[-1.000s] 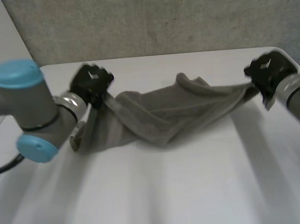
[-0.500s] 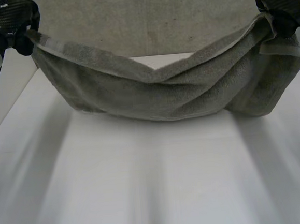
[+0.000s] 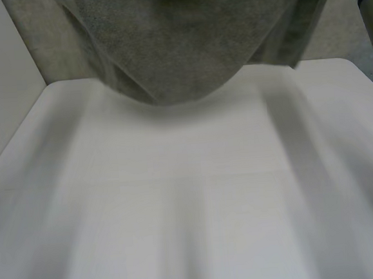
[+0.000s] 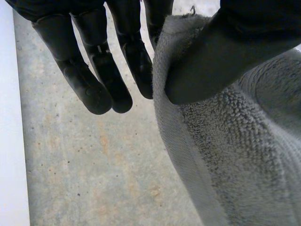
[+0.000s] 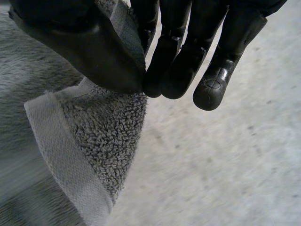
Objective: Fold the towel.
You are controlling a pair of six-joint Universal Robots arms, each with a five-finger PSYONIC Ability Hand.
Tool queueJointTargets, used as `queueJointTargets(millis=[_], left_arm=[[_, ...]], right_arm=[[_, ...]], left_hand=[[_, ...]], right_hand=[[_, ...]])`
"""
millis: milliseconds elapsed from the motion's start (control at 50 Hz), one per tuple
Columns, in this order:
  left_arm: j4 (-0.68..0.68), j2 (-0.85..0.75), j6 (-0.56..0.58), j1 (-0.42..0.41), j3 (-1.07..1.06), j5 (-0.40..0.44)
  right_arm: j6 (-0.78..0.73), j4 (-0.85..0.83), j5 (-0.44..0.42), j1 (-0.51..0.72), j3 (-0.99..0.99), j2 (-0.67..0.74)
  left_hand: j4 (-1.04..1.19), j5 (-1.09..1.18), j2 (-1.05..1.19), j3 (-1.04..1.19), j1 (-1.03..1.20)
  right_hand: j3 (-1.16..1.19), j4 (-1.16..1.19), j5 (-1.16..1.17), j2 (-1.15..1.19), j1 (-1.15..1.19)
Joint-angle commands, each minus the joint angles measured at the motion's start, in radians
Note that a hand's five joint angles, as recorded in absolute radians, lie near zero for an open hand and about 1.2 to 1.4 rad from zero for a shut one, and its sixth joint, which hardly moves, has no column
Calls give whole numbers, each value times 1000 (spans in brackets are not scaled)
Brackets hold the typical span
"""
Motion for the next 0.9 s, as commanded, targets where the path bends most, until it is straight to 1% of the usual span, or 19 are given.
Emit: queueJointTargets(millis=[20, 40, 60, 120, 140, 180, 340, 420, 520, 540, 560, 580, 600, 620, 640, 680, 720, 760, 900], left_arm=[[-2, 1, 137, 6, -190, 91], [-4, 0, 195, 6, -250, 109], [-4, 0, 195, 6, -251, 109], [9, -2, 359, 7, -440, 129], [9, -2, 359, 7, -441, 129], [10, 1, 433, 7, -551, 129], [12, 41, 525, 19, -797, 129], [13, 90, 549, 29, -878, 131], [30, 149, 571, 39, -975, 143], [44, 161, 571, 39, -996, 152], [58, 173, 571, 38, -1016, 160], [58, 173, 571, 38, -1016, 160], [73, 182, 572, 35, -1030, 166], [73, 182, 572, 35, -1030, 166], [84, 189, 571, 33, -1041, 168], [94, 189, 571, 29, -1047, 168], [99, 189, 571, 22, -1050, 163], [99, 189, 568, 22, -1050, 163], [104, 186, 563, 21, -1055, 165]], right_arm=[[-37, 273, -70, -2, 55, 23], [-58, 297, -72, 0, 74, 26], [-58, 297, -72, 0, 75, 26], [-138, 338, -67, 6, 166, 22], [-138, 338, -67, 6, 167, 22], [-190, 370, -67, 1, 249, 22], [-244, 476, -69, -6, 438, 23], [-250, 527, -69, -15, 475, 25], [-264, 613, -76, -81, 475, 53], [-264, 633, -78, -94, 464, 80], [-267, 644, -78, -98, 449, 103], [-267, 644, -78, -98, 449, 103], [-267, 644, -73, -104, 428, 118], [-267, 644, -73, -104, 427, 118], [-262, 642, -76, -107, 418, 123], [-255, 636, -76, -109, 417, 123], [-246, 604, -78, -109, 439, 125], [-246, 583, -80, -109, 468, 123], [-246, 449, -106, -112, 625, 99]], left_hand=[[-126, -271, -119, -152, -65], [-126, -271, -119, -152, -65], [-126, -271, -119, -152, -65], [-126, -271, -119, -152, -65], [-126, -271, -119, -152, -65], [-126, -271, -119, -152, -65], [-126, -271, -119, -152, -65], [-126, -271, -119, -152, -65], [-126, -271, -119, -152, -65], [-126, -271, -119, -152, -65], [-126, -271, -119, -152, -65], [-126, -271, -119, -152, -65], [-126, -271, -119, -152, -65], [-126, -271, -119, -152, -65], [-126, -271, -119, -152, -65], [-126, -271, -119, -152, -65], [-126, -271, -119, -152, -65], [-126, -271, -119, -152, -65], [-126, -271, -119, -152, -65]], right_hand=[[62, 54, 42, 71, 59], [62, 54, 42, 71, 59], [62, 54, 42, 71, 59], [62, 54, 42, 71, 59], [62, 54, 42, 71, 59], [62, 54, 42, 71, 59], [62, 54, 42, 71, 59], [62, 54, 42, 71, 59], [62, 54, 42, 71, 59], [-79, -88, -99, -70, -83], [-307, -316, -327, -298, -311], [-309, -318, -330, -300, -313], [-589, -597, -609, -579, -592], [-591, -600, -611, -582, -595], [-745, -754, -766, -736, -749], [-768, -776, -788, -758, -771], [-908, -916, -928, -898, -911], [-975, -984, -995, -966, -979], [-996, -1005, -1017, -987, -1000]])
